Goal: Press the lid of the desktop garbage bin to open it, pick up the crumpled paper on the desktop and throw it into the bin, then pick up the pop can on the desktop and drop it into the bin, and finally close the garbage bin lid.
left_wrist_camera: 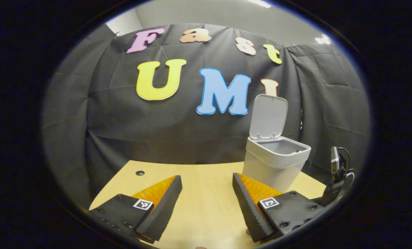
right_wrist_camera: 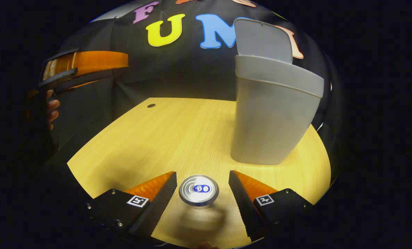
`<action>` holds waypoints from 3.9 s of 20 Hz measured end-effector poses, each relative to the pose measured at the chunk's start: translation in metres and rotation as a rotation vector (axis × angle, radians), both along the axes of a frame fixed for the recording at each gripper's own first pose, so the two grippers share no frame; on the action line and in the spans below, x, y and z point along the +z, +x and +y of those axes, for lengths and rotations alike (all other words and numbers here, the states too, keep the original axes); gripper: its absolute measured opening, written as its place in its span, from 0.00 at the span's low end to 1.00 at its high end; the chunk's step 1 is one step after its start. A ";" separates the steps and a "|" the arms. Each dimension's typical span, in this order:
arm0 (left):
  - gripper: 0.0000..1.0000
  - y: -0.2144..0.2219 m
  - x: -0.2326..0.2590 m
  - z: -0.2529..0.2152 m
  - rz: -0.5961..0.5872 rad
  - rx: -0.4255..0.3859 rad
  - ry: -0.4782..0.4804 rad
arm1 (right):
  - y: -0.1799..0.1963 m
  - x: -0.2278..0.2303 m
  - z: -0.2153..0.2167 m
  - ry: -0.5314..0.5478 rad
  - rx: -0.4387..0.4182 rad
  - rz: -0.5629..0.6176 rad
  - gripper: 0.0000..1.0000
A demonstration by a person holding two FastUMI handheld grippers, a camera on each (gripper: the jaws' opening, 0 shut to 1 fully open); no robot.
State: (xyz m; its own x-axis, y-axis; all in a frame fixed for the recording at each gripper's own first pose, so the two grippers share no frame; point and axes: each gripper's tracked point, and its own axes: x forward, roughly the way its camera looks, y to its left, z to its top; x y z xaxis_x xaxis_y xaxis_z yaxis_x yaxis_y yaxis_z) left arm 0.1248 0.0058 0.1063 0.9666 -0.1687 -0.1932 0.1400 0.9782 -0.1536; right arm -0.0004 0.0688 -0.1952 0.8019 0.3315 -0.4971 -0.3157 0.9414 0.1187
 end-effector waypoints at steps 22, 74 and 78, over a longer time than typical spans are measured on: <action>0.96 -0.017 -0.018 0.021 0.042 0.046 -0.004 | -0.007 0.014 -0.005 0.031 0.000 0.000 0.80; 0.96 -0.008 -0.011 0.018 0.024 0.075 -0.013 | 0.141 0.288 -0.159 -0.021 -0.373 -0.588 0.89; 0.96 -0.006 -0.008 0.018 0.016 0.078 -0.027 | 0.140 0.310 -0.161 -0.013 -0.378 -0.627 0.88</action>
State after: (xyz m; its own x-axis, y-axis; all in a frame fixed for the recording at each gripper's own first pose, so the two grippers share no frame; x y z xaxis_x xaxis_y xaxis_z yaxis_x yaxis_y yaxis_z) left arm 0.1184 0.0240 0.0984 0.9738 -0.0982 -0.2052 0.0606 0.9814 -0.1820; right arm 0.1394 -0.0923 0.1149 0.9955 -0.0274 0.0910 0.0266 0.9996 0.0106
